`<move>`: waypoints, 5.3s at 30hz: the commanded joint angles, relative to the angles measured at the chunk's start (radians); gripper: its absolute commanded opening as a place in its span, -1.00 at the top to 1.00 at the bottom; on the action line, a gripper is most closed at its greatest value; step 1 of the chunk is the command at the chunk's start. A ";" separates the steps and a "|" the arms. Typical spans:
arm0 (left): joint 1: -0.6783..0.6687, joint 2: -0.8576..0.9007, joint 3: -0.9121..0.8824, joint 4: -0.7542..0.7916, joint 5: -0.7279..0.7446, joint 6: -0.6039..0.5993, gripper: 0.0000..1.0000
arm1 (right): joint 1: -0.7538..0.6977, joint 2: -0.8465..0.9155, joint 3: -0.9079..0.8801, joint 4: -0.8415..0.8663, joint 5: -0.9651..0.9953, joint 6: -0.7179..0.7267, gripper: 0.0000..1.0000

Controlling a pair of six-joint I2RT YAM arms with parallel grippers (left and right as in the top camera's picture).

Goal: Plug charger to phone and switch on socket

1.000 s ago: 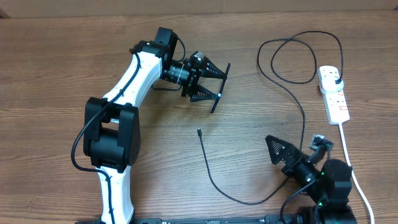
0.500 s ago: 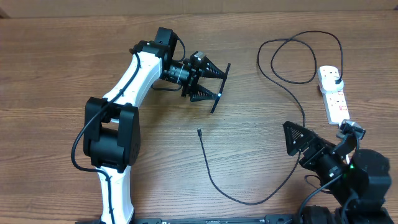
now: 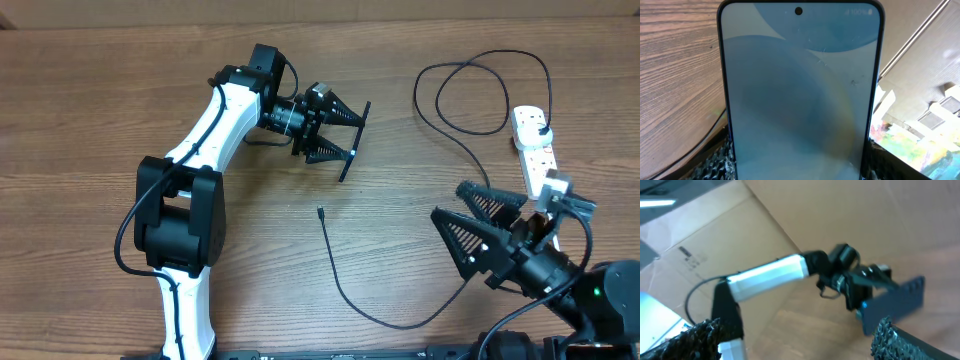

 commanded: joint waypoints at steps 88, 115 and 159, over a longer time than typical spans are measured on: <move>0.002 0.002 0.030 0.027 0.044 0.006 -0.49 | 0.916 0.998 0.359 -0.269 1.545 0.315 -0.93; 0.002 0.002 0.030 0.026 0.049 0.006 -0.49 | 0.916 1.109 0.359 -0.108 1.617 0.182 -0.20; 0.002 0.002 0.030 0.026 0.048 0.005 -1.00 | 0.914 1.114 0.359 -0.114 1.597 0.182 0.85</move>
